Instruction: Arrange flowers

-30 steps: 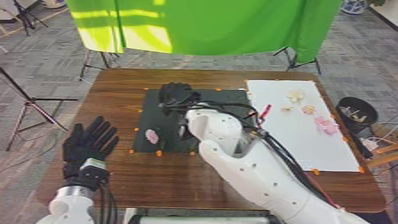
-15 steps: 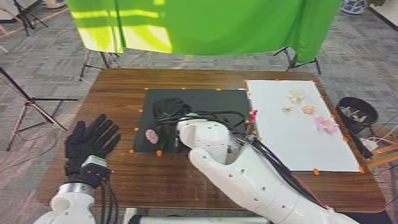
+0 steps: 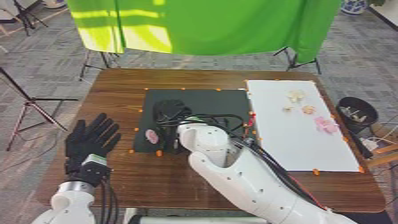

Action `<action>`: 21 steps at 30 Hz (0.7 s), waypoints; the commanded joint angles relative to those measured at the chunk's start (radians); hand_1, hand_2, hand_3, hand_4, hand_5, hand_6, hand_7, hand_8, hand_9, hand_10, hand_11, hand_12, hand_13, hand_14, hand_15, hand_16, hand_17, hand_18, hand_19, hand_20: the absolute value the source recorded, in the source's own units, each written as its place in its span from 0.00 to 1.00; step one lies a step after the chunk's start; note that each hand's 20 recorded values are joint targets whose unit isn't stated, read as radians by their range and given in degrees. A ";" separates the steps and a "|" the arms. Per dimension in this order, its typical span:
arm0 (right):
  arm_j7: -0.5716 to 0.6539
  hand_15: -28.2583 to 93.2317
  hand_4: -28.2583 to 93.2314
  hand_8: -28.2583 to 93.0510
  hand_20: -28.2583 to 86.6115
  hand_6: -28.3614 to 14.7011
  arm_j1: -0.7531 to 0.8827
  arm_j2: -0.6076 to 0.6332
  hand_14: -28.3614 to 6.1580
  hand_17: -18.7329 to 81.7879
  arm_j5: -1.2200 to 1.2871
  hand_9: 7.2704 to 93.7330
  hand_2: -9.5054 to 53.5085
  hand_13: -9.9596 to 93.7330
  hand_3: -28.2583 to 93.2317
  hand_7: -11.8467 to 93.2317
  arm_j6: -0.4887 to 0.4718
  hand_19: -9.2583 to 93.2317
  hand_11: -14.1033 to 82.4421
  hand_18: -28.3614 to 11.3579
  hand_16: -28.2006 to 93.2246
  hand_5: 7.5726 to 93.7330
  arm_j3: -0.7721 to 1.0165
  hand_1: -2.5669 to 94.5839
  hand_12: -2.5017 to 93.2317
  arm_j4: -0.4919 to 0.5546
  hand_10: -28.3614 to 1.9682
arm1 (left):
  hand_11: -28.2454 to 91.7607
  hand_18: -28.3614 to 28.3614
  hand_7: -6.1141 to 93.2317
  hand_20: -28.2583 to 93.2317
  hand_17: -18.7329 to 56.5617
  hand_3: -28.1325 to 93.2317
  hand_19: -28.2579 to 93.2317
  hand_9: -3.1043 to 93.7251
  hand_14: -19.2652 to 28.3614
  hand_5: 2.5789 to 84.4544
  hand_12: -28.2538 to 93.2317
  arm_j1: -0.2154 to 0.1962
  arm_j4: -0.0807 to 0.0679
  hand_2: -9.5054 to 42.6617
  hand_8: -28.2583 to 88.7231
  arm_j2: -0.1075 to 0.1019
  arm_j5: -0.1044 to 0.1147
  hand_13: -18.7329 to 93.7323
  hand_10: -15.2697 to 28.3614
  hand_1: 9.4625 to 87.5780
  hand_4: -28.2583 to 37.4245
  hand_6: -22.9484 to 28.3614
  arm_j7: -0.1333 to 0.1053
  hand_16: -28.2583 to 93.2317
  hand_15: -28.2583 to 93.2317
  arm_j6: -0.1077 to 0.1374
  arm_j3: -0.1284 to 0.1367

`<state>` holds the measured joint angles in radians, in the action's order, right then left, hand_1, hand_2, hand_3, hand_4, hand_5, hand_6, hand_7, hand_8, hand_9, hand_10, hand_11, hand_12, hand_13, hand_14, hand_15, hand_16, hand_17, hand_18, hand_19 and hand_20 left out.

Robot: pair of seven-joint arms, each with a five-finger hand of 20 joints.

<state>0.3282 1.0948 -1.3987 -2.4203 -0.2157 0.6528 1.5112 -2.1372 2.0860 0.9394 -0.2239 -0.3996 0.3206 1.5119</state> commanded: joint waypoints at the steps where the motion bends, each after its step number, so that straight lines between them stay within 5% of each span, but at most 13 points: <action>1: 0.026 0.48 0.00 0.12 0.45 0.73 -0.001 0.003 0.53 0.38 0.001 0.64 0.24 0.61 0.85 0.27 0.014 0.67 0.25 0.25 0.41 0.51 0.012 0.54 0.17 0.011 0.58 | 0.46 0.76 0.21 0.31 0.16 0.82 0.52 0.37 0.75 0.47 0.33 -0.009 -0.002 0.50 0.17 0.002 -0.002 0.36 0.72 0.17 0.00 0.64 0.010 0.18 0.57 -0.007 0.004; 5: 0.056 0.49 0.00 0.12 0.45 0.70 0.003 0.037 0.51 0.38 0.040 0.62 0.27 0.60 0.84 0.27 0.040 0.68 0.25 0.24 0.41 0.51 0.040 0.52 0.17 0.055 0.55 | 0.46 0.76 0.21 0.31 0.16 0.82 0.52 0.37 0.75 0.47 0.33 -0.016 -0.001 0.50 0.17 0.013 -0.005 0.36 0.72 0.17 0.00 0.64 0.010 0.18 0.57 -0.017 0.011; 11: 0.090 0.51 0.00 0.12 0.44 0.68 0.094 0.236 0.48 0.37 0.126 0.59 0.28 0.58 0.87 0.27 0.079 0.69 0.26 0.22 0.39 0.49 0.171 0.43 0.16 0.261 0.51 | 0.46 0.76 0.21 0.31 0.16 0.81 0.52 0.37 0.75 0.47 0.33 -0.043 0.006 0.50 0.17 0.037 -0.012 0.36 0.72 0.17 0.00 0.64 -0.006 0.18 0.57 -0.035 0.028; 21: 0.231 0.50 0.00 0.13 0.41 0.62 0.414 0.571 0.40 0.35 0.224 0.52 0.18 0.52 0.90 0.24 0.061 0.68 0.24 0.20 0.37 0.45 0.569 0.37 0.16 0.513 0.47 | 0.44 0.76 0.19 0.31 0.16 0.81 0.52 0.37 0.74 0.48 0.32 -0.082 0.028 0.49 0.17 0.040 -0.017 0.37 0.71 0.17 0.00 0.64 -0.062 0.17 0.55 -0.043 0.061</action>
<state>0.4713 1.2789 -1.1175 -2.1884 -0.1675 0.9596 1.9317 -2.1815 2.0943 0.9725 -0.2331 -0.4229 0.2945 1.5496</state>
